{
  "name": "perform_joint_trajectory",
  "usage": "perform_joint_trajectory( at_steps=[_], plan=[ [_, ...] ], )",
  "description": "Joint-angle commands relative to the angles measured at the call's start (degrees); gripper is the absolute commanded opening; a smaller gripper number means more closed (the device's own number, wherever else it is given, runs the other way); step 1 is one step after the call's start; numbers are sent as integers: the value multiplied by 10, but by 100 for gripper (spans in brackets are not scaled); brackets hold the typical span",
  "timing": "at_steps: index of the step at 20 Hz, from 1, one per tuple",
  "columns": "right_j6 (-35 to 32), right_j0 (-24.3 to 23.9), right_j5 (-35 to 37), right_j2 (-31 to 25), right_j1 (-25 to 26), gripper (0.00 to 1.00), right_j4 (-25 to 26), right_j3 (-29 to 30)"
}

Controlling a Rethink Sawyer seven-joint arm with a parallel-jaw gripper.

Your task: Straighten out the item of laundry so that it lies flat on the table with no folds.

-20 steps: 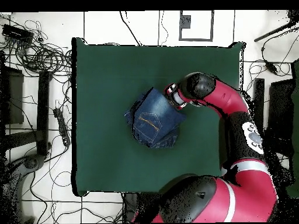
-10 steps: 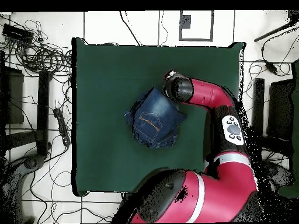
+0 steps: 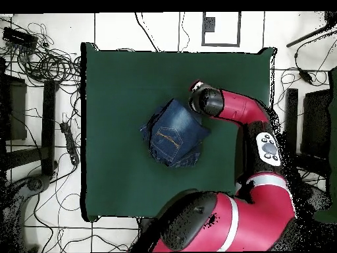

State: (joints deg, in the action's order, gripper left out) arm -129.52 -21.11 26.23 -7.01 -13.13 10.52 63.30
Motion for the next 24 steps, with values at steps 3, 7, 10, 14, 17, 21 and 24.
perform_joint_trajectory(
  at_steps=[3,7,10,14,17,21,24],
  plan=[
    [32,11,86,-17,-29,0,10,24],
    [53,10,108,-23,-27,100,19,12],
    [47,9,129,-26,-26,100,13,5],
    [-32,15,179,-19,-42,100,-35,15],
    [-131,24,258,-20,-72,100,-108,59],
    [-158,28,329,-28,-89,100,-170,98],
    [-153,31,350,-21,-84,100,-195,102]
  ],
)
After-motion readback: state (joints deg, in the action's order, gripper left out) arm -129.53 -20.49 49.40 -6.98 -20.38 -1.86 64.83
